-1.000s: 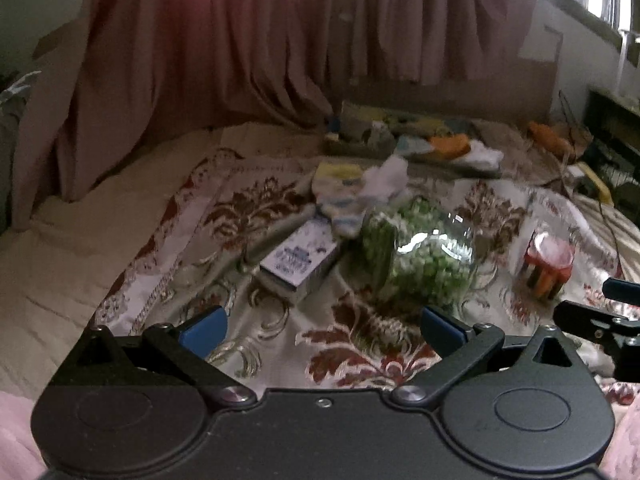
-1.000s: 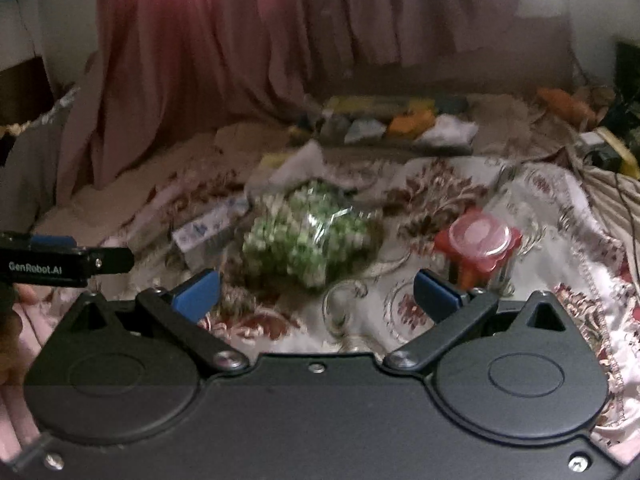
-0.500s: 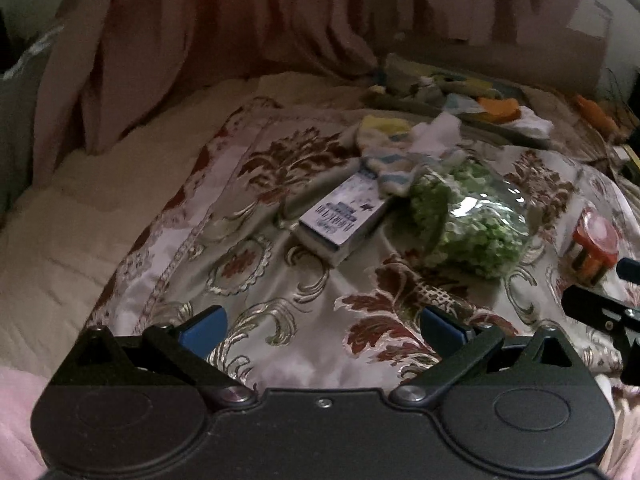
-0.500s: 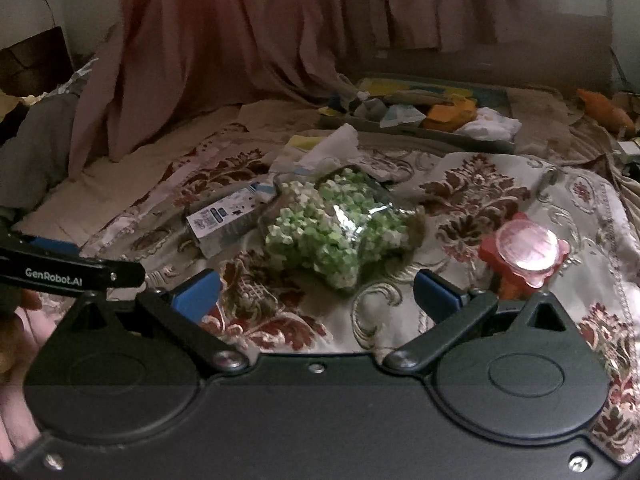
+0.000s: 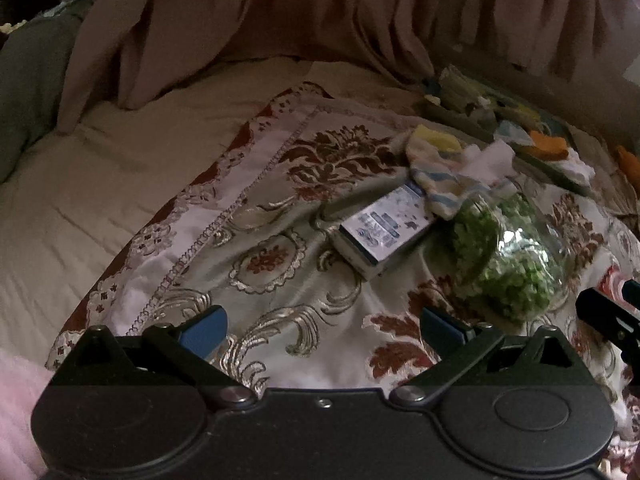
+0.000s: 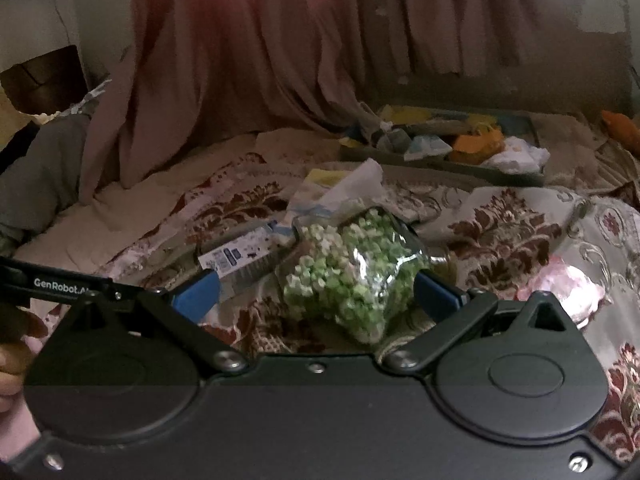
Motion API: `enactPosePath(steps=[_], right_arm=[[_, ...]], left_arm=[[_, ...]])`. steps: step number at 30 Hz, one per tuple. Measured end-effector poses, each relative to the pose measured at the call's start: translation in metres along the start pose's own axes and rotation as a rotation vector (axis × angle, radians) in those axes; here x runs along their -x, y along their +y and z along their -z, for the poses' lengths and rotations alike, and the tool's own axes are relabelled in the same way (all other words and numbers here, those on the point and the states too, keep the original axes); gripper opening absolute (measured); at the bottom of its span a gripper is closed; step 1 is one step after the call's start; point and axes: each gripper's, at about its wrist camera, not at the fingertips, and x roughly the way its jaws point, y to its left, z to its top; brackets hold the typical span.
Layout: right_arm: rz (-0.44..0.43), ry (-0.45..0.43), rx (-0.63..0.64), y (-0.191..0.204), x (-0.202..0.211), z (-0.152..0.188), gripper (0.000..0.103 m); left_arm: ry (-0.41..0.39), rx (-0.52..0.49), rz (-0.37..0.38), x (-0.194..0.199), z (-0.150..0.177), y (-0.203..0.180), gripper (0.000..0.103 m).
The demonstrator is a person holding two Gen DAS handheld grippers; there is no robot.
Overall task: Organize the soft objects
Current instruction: 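Move both open tools toward the striped sock and white cloth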
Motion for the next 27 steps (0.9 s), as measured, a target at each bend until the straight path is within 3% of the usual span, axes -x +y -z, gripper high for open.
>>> enactPosePath(steps=[7,17,27], right_arm=[[-0.002,-0.028,0.021,0.0,-0.013,-0.01,0.103],[0.008,-0.055,0.011,-0.008,-0.041,-0.028,0.103],[0.052,-0.087,0.024,-0.017,-0.063,-0.044,0.103]], left_arm=[[-0.04,-0.047,-0.022,-0.007,-0.011,-0.009,0.102],[-0.043,-0.038,-0.024,-0.024,-0.03,-0.01,0.102],[-0.113,-0.052,0.03,-0.044,-0.061,-0.023,0.102]])
